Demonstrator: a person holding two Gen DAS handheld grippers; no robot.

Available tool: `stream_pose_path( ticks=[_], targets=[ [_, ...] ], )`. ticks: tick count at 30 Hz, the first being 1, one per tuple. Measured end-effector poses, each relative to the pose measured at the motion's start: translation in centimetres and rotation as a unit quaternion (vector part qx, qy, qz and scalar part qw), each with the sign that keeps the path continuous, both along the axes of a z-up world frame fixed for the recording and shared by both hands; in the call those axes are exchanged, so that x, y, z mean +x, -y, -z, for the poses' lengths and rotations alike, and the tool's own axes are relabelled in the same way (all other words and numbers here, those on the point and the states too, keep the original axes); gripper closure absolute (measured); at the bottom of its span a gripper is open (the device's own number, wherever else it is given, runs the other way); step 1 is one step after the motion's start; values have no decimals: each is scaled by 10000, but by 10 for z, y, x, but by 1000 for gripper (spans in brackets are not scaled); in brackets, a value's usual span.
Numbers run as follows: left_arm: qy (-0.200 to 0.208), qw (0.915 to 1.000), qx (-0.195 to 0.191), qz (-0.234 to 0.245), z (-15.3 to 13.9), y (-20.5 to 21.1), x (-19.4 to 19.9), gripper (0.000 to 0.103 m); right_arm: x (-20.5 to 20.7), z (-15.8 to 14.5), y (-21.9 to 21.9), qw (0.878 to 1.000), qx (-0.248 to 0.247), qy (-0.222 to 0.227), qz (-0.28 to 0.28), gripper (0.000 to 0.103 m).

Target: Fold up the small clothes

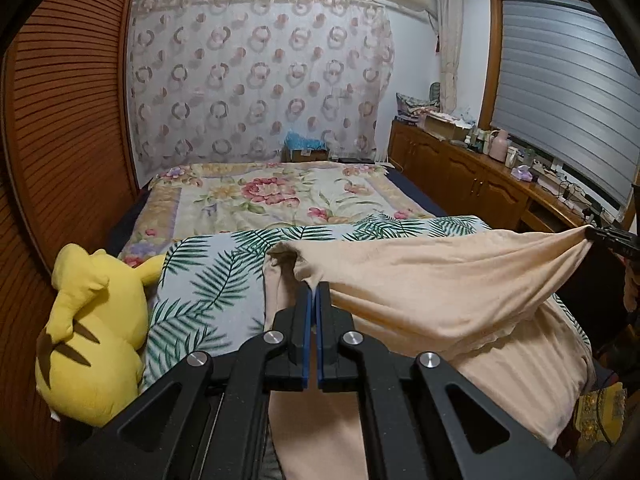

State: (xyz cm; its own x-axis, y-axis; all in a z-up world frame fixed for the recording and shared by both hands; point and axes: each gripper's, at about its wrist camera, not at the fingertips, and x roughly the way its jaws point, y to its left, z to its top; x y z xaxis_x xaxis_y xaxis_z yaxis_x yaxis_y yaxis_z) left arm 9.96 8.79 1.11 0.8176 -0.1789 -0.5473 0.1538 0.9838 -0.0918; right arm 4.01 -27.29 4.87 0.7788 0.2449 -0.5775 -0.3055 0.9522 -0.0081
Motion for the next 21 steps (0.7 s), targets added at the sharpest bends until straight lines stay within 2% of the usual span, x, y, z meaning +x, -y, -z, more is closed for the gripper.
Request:
stream_pose_path(
  ticks=[11,17,21],
  targets=[
    [-52,9999,-44,-105,8,-7,-83,101,-77,-9,10,9999,-115,-110,-37,99],
    [-147,9997,-84,-195,10,-15,-103,101,-89,-15,14,9994,-81,-327,30,99],
    [-340,9992,-54,-208,27,-13,-101,101,-84,1,17,9980,83,-618,108,99]
  ],
)
